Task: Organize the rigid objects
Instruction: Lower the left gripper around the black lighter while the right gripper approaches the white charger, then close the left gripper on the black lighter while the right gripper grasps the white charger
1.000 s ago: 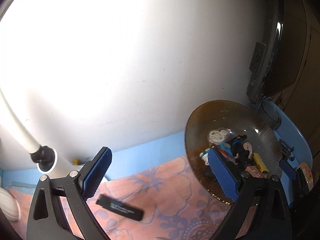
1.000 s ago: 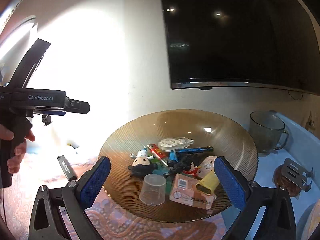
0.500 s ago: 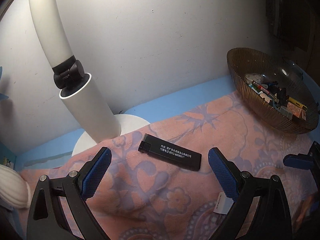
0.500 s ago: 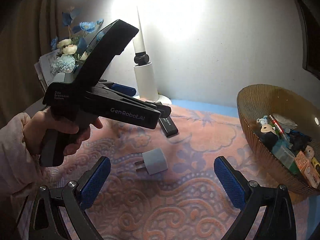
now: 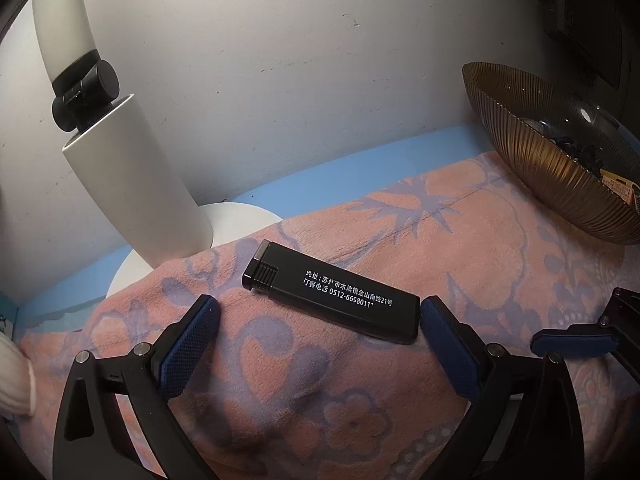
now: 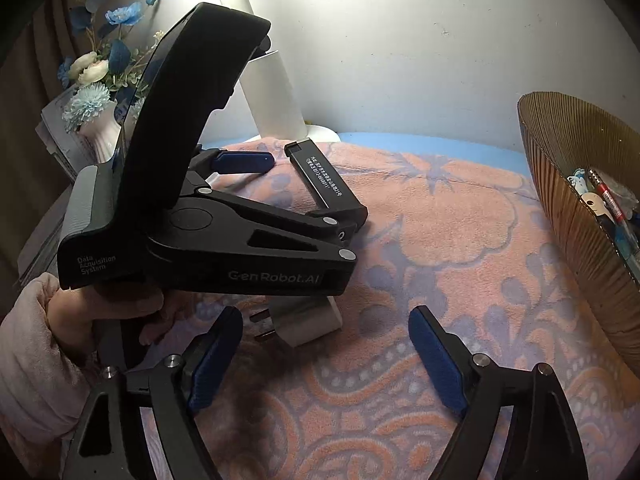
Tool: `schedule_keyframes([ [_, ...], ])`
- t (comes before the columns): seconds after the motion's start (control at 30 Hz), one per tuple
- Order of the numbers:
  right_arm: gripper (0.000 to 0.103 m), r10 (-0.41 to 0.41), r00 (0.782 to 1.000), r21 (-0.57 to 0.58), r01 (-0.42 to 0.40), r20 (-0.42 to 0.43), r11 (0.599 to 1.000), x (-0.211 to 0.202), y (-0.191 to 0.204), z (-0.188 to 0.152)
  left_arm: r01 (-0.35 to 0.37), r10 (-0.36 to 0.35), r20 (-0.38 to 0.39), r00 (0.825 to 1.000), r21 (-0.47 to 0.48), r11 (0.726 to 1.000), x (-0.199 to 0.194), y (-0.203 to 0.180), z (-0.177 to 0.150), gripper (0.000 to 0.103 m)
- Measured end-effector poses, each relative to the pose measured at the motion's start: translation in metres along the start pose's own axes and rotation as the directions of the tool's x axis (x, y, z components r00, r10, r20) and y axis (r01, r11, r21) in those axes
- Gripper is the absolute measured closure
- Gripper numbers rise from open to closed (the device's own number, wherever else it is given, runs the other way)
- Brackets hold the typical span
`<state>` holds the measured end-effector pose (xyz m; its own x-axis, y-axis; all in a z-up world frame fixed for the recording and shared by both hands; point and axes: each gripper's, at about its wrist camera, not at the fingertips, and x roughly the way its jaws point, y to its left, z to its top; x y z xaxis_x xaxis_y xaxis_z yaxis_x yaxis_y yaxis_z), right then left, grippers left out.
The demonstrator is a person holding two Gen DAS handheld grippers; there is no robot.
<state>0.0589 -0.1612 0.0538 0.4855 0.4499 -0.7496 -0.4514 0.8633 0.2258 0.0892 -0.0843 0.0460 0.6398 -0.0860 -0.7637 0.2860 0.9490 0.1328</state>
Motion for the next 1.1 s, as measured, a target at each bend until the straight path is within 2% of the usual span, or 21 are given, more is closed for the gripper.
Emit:
schedule_keyframes([
  [0.07,0.028,-0.004,1.000,-0.004,0.004,0.001,1.000,0.003,0.002,0.002,-0.005,0.005,0.001,1.000,0.007,1.000,0.001,-0.001,0.000,0.003],
  [0.13,0.052,0.019,1.000,-0.015,-0.019,0.005,1.000,0.004,0.005,0.003,-0.008,0.008,0.006,1.000,0.008,1.000,0.000,-0.001,-0.001,0.003],
  [0.17,0.057,0.039,0.999,-0.022,-0.039,0.008,0.999,0.003,0.007,0.003,-0.014,0.014,0.006,1.000,0.007,1.000,0.000,-0.001,-0.001,0.003],
  [0.23,0.058,0.044,0.999,-0.022,-0.044,0.012,0.999,0.003,0.007,0.002,-0.016,0.016,0.006,1.000,0.010,1.000,-0.001,-0.002,-0.001,0.005],
  [0.3,0.067,0.044,0.999,0.001,-0.044,0.030,0.999,-0.001,0.003,0.001,-0.010,0.010,0.009,1.000,0.010,1.000,-0.002,-0.002,0.000,0.010],
  [0.33,0.067,0.060,0.998,0.022,-0.060,0.033,0.998,-0.001,-0.001,0.000,-0.005,0.004,0.012,1.000,0.009,1.000,-0.002,-0.002,0.000,0.011],
  [0.37,0.067,0.074,0.997,0.048,-0.075,0.033,0.996,-0.001,-0.006,0.000,0.001,-0.001,0.017,1.000,0.007,1.000,-0.003,-0.002,0.000,0.018],
  [0.4,0.067,0.083,0.996,0.072,-0.085,0.037,0.994,-0.002,-0.011,-0.001,0.005,-0.006,0.023,1.000,0.004,1.000,-0.004,-0.001,0.000,0.029],
  [0.43,0.067,0.088,0.995,0.092,-0.092,0.044,0.992,-0.003,-0.014,-0.001,0.001,-0.001,0.026,1.000,0.002,1.000,-0.006,-0.001,-0.001,0.034],
  [0.53,0.067,0.090,0.994,0.121,-0.097,0.061,0.988,-0.005,-0.020,-0.003,-0.021,0.020,0.051,0.999,0.013,1.000,-0.012,-0.003,-0.003,0.034],
  [0.73,0.067,0.102,0.992,0.144,-0.112,0.079,0.983,-0.008,-0.028,-0.005,-0.020,0.019,0.051,0.999,0.018,1.000,-0.014,-0.002,-0.002,0.034],
  [1.1,0.067,0.119,0.982,0.212,-0.148,0.144,0.966,-0.020,-0.043,-0.012,-0.018,0.019,0.060,0.998,-0.023,1.000,-0.011,0.015,-0.004,0.034],
])
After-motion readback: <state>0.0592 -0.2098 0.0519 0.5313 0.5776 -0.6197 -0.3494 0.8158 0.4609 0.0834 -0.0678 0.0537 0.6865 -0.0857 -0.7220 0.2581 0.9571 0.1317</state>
